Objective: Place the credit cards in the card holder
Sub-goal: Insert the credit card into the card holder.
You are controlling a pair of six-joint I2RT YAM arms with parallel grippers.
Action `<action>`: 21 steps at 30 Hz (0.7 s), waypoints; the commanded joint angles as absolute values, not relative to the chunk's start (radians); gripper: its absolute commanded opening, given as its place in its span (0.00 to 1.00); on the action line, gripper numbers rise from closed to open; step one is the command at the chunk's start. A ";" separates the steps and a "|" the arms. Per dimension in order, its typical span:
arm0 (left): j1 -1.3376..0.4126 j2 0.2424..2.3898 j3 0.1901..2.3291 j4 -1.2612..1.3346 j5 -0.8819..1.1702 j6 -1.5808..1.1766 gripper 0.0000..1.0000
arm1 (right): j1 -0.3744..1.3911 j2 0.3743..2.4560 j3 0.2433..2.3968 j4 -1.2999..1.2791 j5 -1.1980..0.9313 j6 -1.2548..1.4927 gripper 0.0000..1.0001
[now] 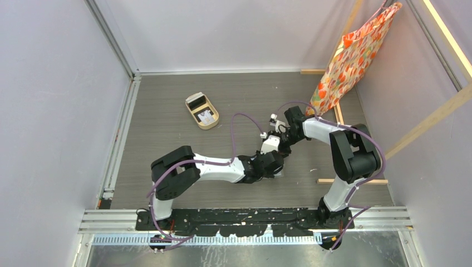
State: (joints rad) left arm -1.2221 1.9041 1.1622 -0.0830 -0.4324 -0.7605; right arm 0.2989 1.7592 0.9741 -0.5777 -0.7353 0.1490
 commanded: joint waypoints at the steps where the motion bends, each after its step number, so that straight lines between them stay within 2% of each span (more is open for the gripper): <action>1: -1.223 1.846 1.144 -0.090 -0.484 -0.773 0.23 | 0.294 1.692 1.013 -0.606 -0.720 0.107 0.40; 14: -1.223 1.711 1.070 -0.009 -0.475 -0.685 0.26 | 0.264 1.630 1.070 -0.728 -0.717 -0.063 0.39; 15: -1.223 1.693 1.059 0.007 -0.465 -0.667 0.26 | 0.263 1.628 1.072 -0.737 -0.708 -0.076 0.37; 21: -1.221 1.564 0.962 0.069 -0.487 -0.512 0.33 | 0.269 1.657 1.097 -0.788 -0.679 -0.127 0.11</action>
